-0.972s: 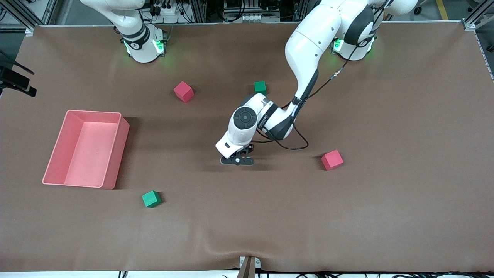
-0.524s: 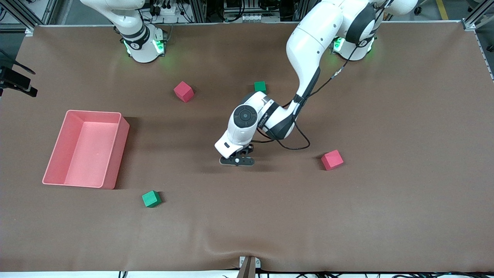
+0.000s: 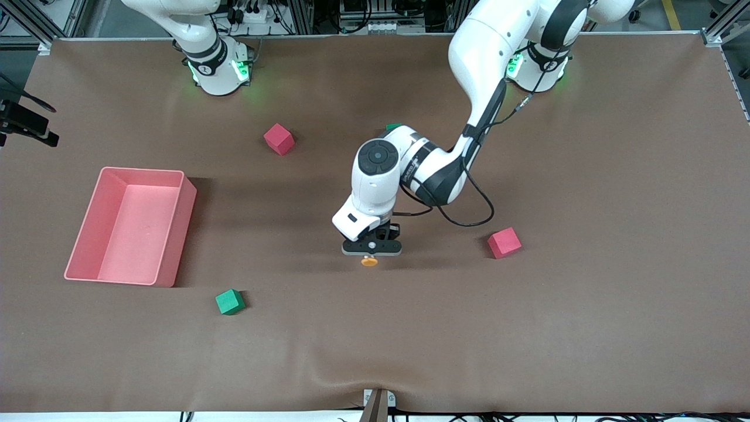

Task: Place and upright button with both arms
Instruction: 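Lift the button with the left gripper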

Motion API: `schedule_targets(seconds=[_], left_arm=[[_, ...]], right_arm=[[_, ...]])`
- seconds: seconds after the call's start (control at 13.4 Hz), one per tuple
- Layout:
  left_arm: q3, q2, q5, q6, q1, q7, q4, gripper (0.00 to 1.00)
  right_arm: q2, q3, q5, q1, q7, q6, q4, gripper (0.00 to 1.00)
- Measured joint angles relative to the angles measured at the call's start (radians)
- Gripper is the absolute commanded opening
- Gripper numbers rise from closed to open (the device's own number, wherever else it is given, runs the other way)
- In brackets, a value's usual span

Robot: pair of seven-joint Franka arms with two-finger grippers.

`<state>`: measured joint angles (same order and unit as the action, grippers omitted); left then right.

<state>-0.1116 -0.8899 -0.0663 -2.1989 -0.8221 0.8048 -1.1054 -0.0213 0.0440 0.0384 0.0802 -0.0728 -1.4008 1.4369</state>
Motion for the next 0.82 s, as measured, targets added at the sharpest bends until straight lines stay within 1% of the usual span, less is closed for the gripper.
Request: schedule_targets(seconds=[0.07,0.22,0.3,0.45,0.67,0.82], left_arm=[[0.0,0.014,-0.06,-0.005,-0.002,0.039,-0.012,0.0],[0.0,0.036,-0.116,-0.044,-0.018,0.111,-0.046,0.0],[0.0,0.042,-0.171,-0.069,-0.032,0.186,-0.061,0.0],[0.001,0.046,-0.355,-0.088,-0.063,0.387,-0.079,0.0],[0.002,0.045,-0.535,-0.089,-0.116,0.59,-0.107,0.0],[0.002,0.038,-0.699,-0.089,-0.149,0.769,-0.13,0.0]], right_arm=[[0.001,0.004,0.0,0.001,0.0,0.001,-0.001,1.0],[0.003,0.005,0.0,0.002,0.0,0.001,-0.006,1.0],[0.005,0.004,0.0,0.002,0.0,0.002,-0.009,1.0],[0.006,0.003,0.0,0.002,0.0,0.004,-0.013,1.0],[0.006,0.003,0.0,0.002,0.0,0.004,-0.013,1.0],[0.006,0.002,0.0,0.002,0.0,0.004,-0.013,1.0]])
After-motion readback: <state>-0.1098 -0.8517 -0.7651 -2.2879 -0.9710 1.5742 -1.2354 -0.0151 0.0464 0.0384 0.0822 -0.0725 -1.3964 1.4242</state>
